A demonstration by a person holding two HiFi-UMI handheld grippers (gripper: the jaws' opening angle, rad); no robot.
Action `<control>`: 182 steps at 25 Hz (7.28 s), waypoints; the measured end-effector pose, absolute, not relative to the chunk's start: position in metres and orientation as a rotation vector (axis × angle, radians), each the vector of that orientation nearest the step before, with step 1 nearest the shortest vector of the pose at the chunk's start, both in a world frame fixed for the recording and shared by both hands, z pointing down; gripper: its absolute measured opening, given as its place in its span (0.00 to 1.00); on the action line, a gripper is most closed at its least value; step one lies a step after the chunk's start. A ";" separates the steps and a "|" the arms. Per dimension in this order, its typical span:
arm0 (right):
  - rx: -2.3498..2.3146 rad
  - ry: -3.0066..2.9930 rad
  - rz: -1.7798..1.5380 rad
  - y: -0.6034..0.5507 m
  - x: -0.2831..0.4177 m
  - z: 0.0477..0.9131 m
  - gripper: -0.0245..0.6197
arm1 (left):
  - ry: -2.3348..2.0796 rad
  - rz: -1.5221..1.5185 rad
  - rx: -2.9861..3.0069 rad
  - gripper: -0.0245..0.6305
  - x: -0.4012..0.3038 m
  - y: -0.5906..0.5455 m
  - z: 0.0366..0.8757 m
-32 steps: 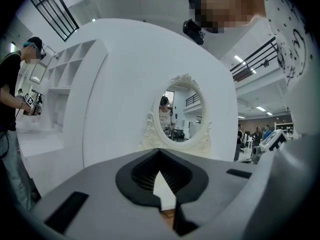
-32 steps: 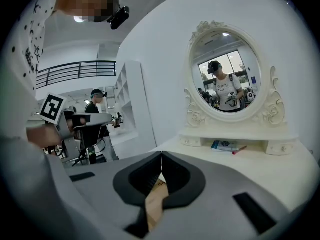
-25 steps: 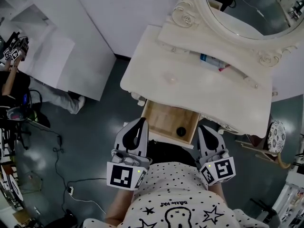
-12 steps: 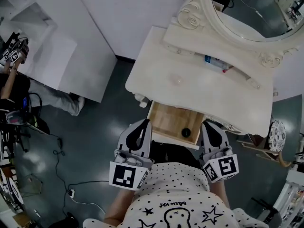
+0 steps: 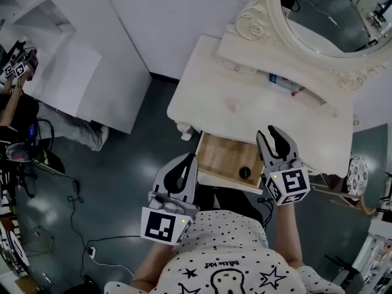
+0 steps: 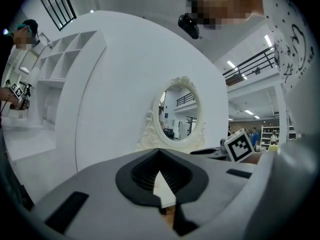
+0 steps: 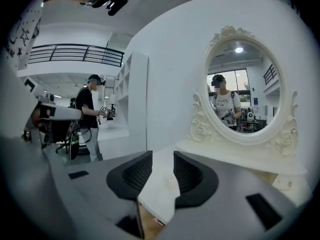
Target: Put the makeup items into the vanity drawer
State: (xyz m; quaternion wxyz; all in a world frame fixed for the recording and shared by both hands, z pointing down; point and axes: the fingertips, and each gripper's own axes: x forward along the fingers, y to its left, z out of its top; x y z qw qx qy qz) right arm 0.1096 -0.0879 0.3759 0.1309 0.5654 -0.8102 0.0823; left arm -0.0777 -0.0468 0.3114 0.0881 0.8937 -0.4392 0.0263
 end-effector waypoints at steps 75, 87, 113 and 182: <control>1.985 -2.269 0.550 0.020 0.139 0.397 0.28 | -1.129 0.087 2.660 0.03 -0.054 -0.031 0.342; 1.965 -2.246 0.593 0.037 0.129 0.409 0.28 | -1.156 0.091 2.626 0.03 -0.062 -0.029 0.347; 1.615 -2.245 0.556 -0.017 0.100 0.460 0.28 | -1.232 0.091 2.572 0.03 -0.086 -0.039 0.351; 1.129 -2.166 0.521 -0.062 0.069 0.619 0.05 | -1.248 0.144 2.497 0.03 -0.069 -0.061 0.369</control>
